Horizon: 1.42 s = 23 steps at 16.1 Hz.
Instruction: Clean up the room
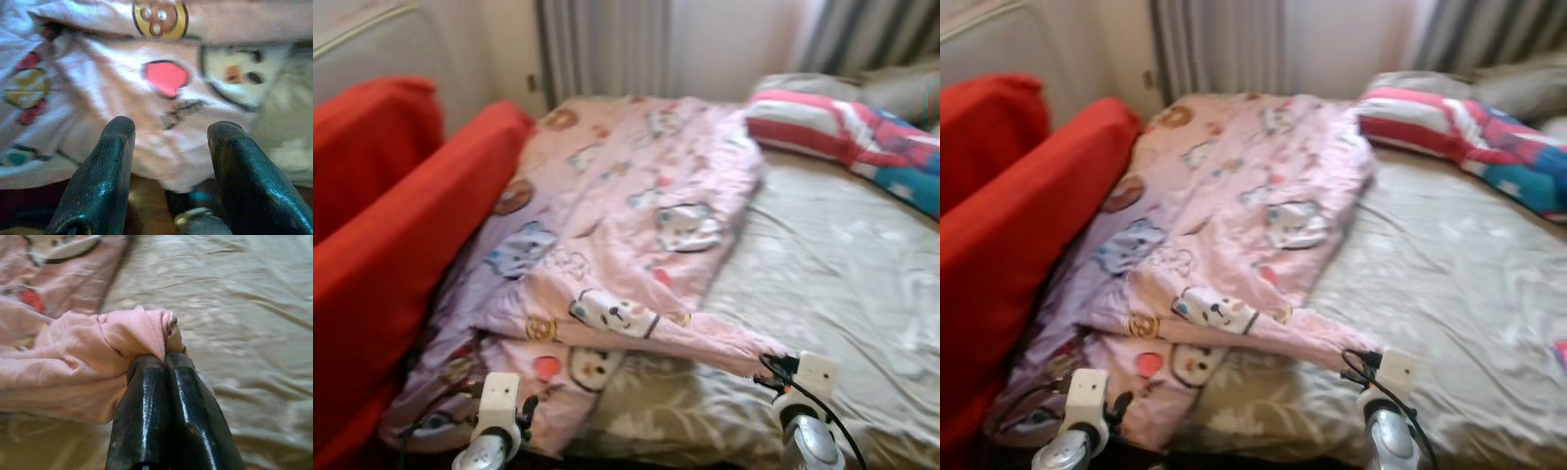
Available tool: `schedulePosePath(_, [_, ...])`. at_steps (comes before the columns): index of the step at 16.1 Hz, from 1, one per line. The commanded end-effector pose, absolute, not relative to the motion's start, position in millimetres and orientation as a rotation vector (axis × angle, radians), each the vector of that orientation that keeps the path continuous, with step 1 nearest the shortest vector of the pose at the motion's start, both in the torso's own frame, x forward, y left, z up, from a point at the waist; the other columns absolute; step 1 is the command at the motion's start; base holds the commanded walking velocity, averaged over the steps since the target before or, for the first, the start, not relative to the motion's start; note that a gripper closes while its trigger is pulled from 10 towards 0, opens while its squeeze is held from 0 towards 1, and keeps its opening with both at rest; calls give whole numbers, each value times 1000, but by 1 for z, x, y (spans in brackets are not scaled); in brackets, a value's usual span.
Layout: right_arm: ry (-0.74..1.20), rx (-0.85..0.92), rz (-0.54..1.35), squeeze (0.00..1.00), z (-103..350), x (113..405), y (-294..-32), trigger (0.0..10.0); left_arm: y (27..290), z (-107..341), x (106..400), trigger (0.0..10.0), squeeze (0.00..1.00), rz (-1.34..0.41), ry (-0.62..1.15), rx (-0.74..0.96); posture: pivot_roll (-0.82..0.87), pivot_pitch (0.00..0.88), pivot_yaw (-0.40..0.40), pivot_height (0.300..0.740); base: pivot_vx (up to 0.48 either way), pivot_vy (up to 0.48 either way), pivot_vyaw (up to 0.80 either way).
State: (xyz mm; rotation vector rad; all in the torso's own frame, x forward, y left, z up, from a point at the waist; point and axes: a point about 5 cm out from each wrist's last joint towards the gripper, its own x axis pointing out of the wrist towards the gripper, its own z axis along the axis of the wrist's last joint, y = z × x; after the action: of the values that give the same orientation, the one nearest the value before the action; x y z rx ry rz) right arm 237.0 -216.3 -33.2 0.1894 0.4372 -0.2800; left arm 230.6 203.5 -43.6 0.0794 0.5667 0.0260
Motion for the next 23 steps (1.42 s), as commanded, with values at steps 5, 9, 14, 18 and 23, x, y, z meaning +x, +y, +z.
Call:
schedulePosePath(5, [447, 201, -282, 0, -34, 237, -212, 10000, 209, -49, 223, 10000, 0, 26, 603, 100, 50, 99, -13, 740, 0, -349, 0])
schedulePosePath(9, [466, 201, -269, 0, -39, 232, -209, 10000, 211, -49, 221, 10000, 0, 28, 609, 99, 49, 101, -13, 740, 0, 0, 0])
schedulePosePath(14, [481, 201, -252, 0, -42, 229, -206, 10000, 210, -50, 220, 10000, 0, 17, 616, 103, 47, 103, -13, 740, 0, 0, 0])
schedulePosePath(18, [482, 202, -252, 0, -42, 228, -205, 10000, 209, -50, 220, 10000, 0, 11, 613, 107, 47, 102, -12, 740, 0, -120, 0])
schedulePosePath(23, [484, 200, -256, 0, -43, 227, -206, 10000, 209, -50, 221, 10000, 0, 11, 611, 101, 47, 103, -13, 740, 0, -480, 0])
